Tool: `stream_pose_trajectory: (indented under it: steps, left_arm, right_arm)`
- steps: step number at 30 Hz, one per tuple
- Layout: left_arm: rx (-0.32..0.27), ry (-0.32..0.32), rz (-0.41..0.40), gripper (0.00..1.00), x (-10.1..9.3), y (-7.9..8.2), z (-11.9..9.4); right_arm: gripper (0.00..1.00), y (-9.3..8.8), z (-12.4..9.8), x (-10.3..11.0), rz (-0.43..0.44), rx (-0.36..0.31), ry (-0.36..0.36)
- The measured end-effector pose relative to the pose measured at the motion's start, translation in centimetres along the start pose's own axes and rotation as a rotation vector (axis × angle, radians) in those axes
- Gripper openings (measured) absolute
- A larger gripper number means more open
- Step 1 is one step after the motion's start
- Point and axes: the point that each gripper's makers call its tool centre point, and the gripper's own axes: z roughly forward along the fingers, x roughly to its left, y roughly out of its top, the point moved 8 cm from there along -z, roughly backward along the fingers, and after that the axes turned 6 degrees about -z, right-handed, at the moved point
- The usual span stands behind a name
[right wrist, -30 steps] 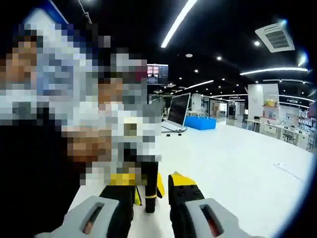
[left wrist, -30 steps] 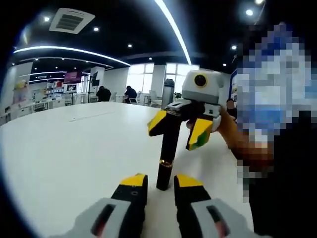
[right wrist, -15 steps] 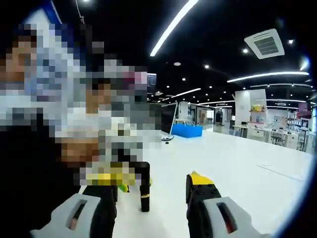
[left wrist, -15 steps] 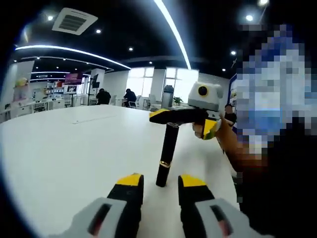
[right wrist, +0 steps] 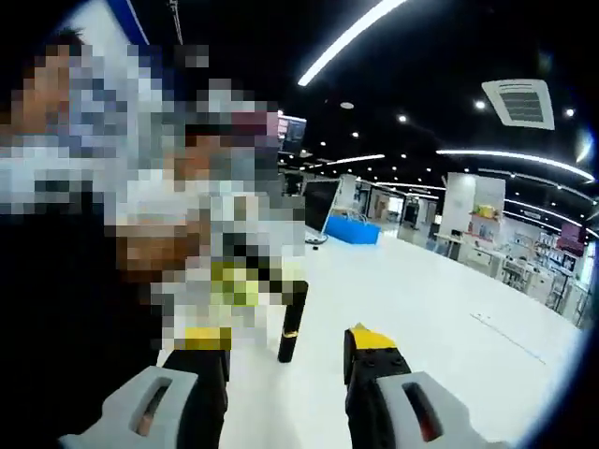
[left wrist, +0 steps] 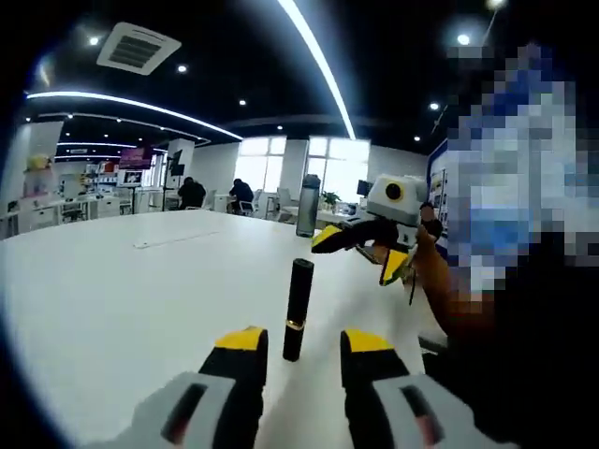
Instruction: Unscrew the lipstick cap, remove the lipstick, and put the cap back on the lipstick
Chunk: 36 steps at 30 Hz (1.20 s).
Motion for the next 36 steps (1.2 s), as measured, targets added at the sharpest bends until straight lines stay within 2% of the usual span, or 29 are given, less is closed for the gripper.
stream_pose_trajectory:
  steps: [2, 3, 5, 6, 7, 9, 11, 13, 15, 16, 18, 19, 22, 25, 27, 30, 33, 36]
  left_arm:
    - [0.006, 0.030, 0.065, 0.37, 0.1, 1.4, -0.5]
    - [-0.033, 0.050, 0.087, 0.38, -0.1, 2.5, -0.9]
    - [-0.080, 0.035, 0.072, 0.37, -0.4, 3.8, -1.3]
    - [-0.101, 0.034, 0.038, 0.36, -0.5, 4.2, -1.5]
    - [-0.104, 0.033, 0.014, 0.34, -0.5, 4.4, -1.6]
    - [-0.123, 0.026, 0.043, 0.32, -0.7, 4.5, -2.0]
    - [-0.121, 0.030, 0.051, 0.32, -0.6, 4.1, -2.0]
    - [-0.087, 0.022, 0.036, 0.30, -0.2, 3.1, -1.8]
    - [-0.060, 0.030, 0.042, 0.29, -0.1, 2.6, -1.6]
    - [-0.048, 0.036, 0.059, 0.30, -0.1, 2.4, -1.5]
    - [-0.029, 0.041, 0.078, 0.31, -0.2, 1.9, -1.6]
    - [-0.027, 0.045, 0.080, 0.31, -0.2, 1.7, -1.7]
    - [-0.011, 0.042, 0.084, 0.32, -0.1, 1.3, -2.0]
    - [-0.036, 0.045, 0.062, 0.36, 0.0, 1.6, -2.3]
    - [-0.042, 0.047, 0.063, 0.36, 0.1, 1.6, -2.3]
    - [-0.020, 0.044, 0.053, 0.36, 0.5, 1.5, -2.0]
    - [-0.012, 0.038, 0.031, 0.38, 1.2, 1.5, -1.3]
    - [-0.009, 0.028, 0.012, 0.38, 1.8, 1.5, -0.7]
  right_arm:
    - [0.47, 0.9, -0.5, 0.3, -0.028, -0.021, -0.002]
    - [0.47, 1.5, -1.0, 0.4, -0.043, -0.032, -0.006]
    - [0.46, 2.5, -2.3, -1.2, -0.029, -0.102, -0.051]
    - [0.45, 3.2, -2.7, -1.6, 0.001, -0.149, -0.066]
    - [0.42, 3.7, -3.2, -1.7, 0.055, -0.195, -0.032]
    - [0.40, 4.4, -4.1, -2.5, 0.050, -0.283, -0.017]
    - [0.37, 4.4, -4.8, -3.7, 0.062, -0.318, -0.061]
    - [0.38, 3.9, -5.2, -4.5, 0.069, -0.311, -0.104]
    - [0.38, 2.9, -5.2, -4.9, 0.073, -0.269, -0.145]
    - [0.38, 2.2, -5.1, -5.0, 0.071, -0.226, -0.159]
    - [0.42, 0.6, -4.3, -4.8, 0.067, -0.092, -0.171]
    - [0.44, 0.2, -4.2, -4.6, 0.067, -0.063, -0.170]
    - [0.48, -1.0, -3.7, -3.7, 0.082, 0.004, -0.136]
    - [0.51, -1.6, -3.4, -3.0, 0.086, 0.057, -0.123]
    - [0.54, -2.1, -2.8, -1.9, 0.056, 0.119, -0.089]
    - [0.54, -3.1, -1.8, -1.2, 0.011, 0.214, -0.048]
    - [0.54, -3.4, -0.9, -1.8, 0.015, 0.239, -0.042]
    - [0.52, -3.2, -0.3, -3.1, 0.097, 0.200, -0.083]
